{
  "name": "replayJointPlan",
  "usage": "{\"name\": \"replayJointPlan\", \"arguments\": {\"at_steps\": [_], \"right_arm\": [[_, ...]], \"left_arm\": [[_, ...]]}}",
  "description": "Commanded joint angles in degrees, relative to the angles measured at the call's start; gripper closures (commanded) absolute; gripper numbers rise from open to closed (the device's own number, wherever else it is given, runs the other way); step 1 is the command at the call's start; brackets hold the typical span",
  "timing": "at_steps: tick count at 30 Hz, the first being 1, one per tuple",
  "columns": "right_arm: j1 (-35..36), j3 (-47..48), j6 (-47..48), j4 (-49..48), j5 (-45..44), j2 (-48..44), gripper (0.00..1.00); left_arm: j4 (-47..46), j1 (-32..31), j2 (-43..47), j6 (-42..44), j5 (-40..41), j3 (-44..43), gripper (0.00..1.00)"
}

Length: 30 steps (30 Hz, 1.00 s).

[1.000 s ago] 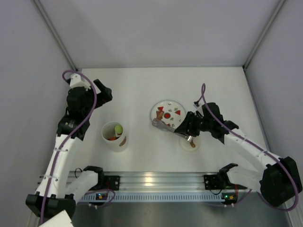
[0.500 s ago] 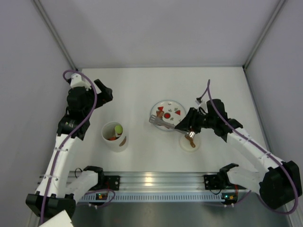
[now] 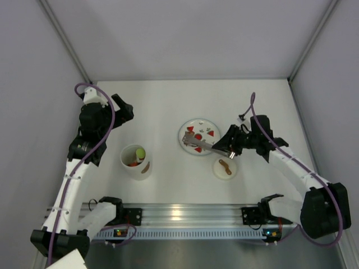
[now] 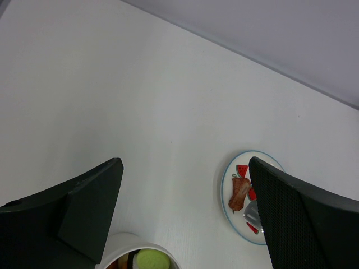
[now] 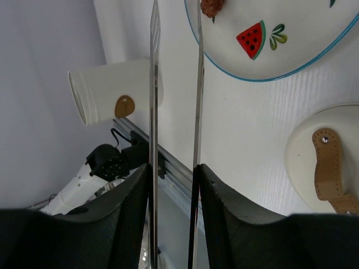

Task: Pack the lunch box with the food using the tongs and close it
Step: Pick up the fake food from the plate.

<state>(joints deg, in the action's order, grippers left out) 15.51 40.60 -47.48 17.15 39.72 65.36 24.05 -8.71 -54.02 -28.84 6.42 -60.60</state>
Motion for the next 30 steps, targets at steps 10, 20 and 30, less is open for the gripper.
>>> {"name": "replayJointPlan", "arguments": {"at_steps": [10,20,30], "right_arm": [[-5.7,-0.1,3.3,-4.7,4.3,5.4,0.62],[-6.9,-2.5,0.8,-9.8,6.0,8.3,0.62],[-6.9,-3.2,-2.4,-14.0,7.1,10.5,0.61]], "left_arm": [[-1.6,0.3,0.0,0.2,0.2,0.5,0.01],[-1.5,0.3,0.0,0.1,0.2,0.5,0.01],[-1.5,0.3,0.0,0.0,0.3,0.4,0.01]]}}
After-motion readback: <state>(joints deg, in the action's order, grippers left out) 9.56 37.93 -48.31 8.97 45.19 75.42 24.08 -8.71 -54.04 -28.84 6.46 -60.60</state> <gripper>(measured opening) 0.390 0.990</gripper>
